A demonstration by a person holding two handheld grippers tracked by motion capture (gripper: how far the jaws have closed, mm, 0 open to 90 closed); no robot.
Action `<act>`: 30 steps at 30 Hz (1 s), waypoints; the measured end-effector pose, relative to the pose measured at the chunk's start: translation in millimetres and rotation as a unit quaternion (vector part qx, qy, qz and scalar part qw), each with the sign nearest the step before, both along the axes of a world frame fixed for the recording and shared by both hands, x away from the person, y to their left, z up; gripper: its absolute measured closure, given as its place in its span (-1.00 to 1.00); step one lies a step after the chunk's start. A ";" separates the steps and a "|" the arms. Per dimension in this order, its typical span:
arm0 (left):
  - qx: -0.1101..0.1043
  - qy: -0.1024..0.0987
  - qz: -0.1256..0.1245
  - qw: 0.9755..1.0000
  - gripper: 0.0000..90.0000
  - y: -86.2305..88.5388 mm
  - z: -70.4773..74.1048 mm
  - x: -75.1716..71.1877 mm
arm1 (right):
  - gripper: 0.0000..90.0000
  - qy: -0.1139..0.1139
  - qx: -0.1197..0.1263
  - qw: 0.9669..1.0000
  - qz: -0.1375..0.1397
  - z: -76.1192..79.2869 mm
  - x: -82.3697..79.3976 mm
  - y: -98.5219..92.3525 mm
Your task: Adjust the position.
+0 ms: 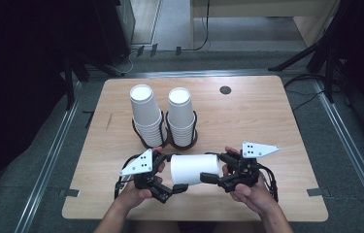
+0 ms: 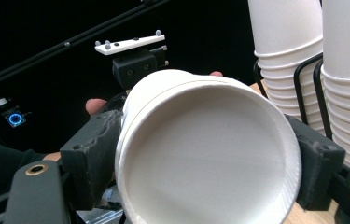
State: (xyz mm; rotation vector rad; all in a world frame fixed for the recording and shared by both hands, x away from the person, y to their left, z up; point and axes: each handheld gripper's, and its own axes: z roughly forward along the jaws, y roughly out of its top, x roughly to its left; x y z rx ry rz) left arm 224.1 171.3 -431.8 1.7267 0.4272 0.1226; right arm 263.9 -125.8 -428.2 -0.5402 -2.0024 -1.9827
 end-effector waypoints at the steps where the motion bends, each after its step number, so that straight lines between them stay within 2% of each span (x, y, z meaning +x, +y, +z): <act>1: 0.001 0.000 -0.001 1.000 -0.88 0.0 -0.1 0.1 | -0.52 0.000 -0.001 1.000 0.000 0.3 -0.3 0.0; 9: 0.001 -0.001 -0.004 1.000 -0.87 0.2 0.0 -0.1 | -0.58 -0.008 -0.011 1.000 -0.002 0.3 -1.3 1.2; 19: 0.002 -0.001 -0.007 1.000 -0.86 0.5 0.3 -0.3 | -0.61 -0.007 -0.015 1.000 0.001 0.1 -2.0 1.5; 30: 0.016 0.004 -0.011 1.000 -0.85 1.7 -0.1 0.6 | -0.70 -0.023 -0.025 0.999 -0.005 1.9 -3.1 -1.1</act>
